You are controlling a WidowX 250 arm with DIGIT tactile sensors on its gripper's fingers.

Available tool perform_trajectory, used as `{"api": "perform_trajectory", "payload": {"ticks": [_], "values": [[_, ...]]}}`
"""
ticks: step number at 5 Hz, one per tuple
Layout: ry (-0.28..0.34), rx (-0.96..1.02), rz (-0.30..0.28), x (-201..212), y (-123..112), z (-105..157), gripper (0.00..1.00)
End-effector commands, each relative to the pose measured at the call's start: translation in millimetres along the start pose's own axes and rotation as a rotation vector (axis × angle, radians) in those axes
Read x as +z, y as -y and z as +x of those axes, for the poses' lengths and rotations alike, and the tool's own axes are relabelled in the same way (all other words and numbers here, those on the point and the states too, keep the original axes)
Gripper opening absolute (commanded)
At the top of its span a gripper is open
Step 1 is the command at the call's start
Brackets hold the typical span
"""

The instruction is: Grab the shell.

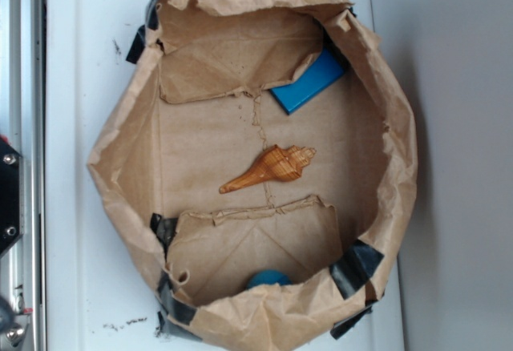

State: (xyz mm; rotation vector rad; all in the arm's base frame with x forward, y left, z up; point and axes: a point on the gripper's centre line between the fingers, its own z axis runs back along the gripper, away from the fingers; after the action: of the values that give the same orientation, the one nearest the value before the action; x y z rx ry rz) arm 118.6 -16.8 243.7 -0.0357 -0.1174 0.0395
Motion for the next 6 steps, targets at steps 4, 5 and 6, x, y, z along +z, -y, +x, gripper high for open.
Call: {"api": "perform_trajectory", "payload": {"ticks": [4,5,6], "values": [[0.143,0.044,-0.024,4,3,76,1.00],[0.143,0.044,-0.024,4,3,76,1.00],[0.250,-0.013,0.042,-48,-9,100,1.00]]}}
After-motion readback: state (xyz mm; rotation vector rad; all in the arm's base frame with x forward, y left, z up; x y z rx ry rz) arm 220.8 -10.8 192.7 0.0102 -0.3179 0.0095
